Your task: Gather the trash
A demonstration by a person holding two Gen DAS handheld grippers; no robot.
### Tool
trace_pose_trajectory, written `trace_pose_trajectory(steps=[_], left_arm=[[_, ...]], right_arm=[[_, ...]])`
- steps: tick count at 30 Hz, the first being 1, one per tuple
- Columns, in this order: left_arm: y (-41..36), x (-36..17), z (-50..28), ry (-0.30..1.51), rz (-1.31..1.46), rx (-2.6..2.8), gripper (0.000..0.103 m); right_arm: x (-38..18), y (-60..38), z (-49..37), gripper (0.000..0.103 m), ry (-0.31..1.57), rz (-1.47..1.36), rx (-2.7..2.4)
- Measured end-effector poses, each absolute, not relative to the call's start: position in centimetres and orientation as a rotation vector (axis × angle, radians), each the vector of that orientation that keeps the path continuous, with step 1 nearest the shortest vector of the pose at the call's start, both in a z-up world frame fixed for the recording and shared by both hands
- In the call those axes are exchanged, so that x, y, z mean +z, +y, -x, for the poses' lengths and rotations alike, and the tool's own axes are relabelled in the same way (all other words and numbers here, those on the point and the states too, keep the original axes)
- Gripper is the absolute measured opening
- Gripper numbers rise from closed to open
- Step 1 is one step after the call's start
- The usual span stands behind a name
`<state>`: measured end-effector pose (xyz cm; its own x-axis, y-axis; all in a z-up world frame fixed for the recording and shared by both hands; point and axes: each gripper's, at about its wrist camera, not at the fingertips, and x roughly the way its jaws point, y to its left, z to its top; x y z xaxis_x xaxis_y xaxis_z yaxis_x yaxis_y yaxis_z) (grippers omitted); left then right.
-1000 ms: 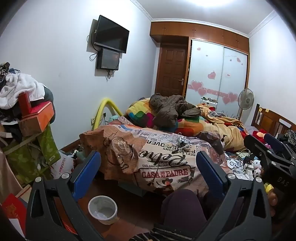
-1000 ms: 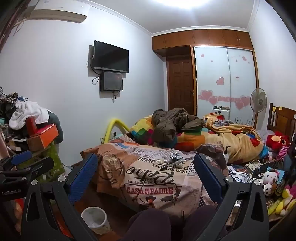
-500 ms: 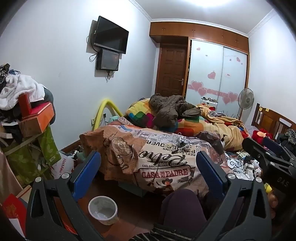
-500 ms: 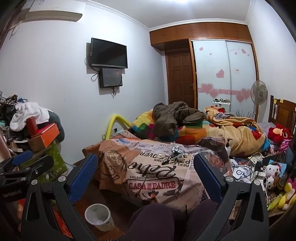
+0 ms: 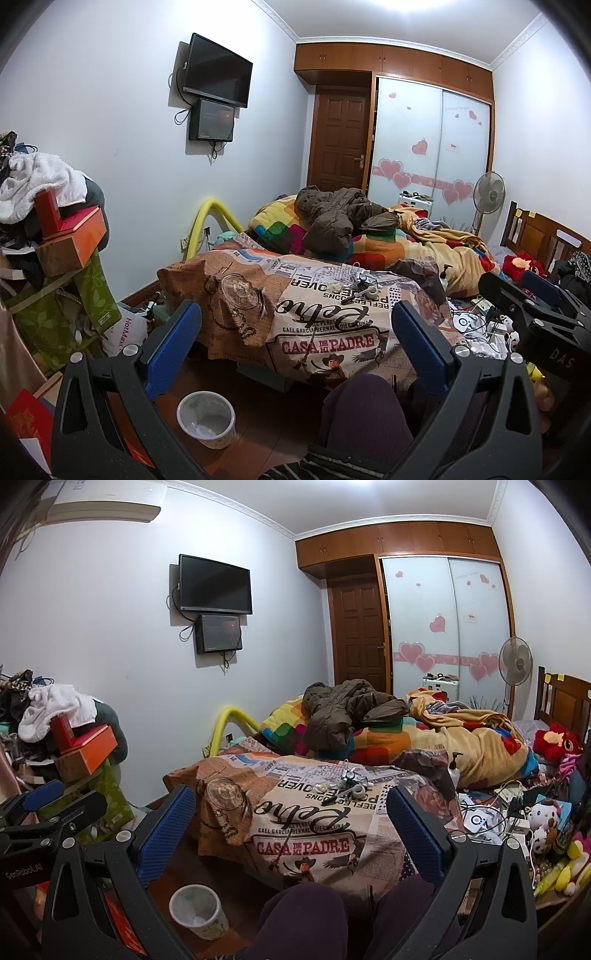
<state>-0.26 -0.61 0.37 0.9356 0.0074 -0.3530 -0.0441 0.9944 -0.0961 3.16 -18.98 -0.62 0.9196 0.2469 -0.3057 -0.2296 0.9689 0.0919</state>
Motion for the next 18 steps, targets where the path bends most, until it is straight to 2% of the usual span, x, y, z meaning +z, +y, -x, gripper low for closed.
trace_pose_trajectory(steps=[18], left_arm=[[-0.63, 0.29, 0.28, 0.361, 0.101, 0.025, 0.103]], right_arm=[[-0.70, -19.27, -3.06, 0.103, 0.323, -0.059, 0.245]])
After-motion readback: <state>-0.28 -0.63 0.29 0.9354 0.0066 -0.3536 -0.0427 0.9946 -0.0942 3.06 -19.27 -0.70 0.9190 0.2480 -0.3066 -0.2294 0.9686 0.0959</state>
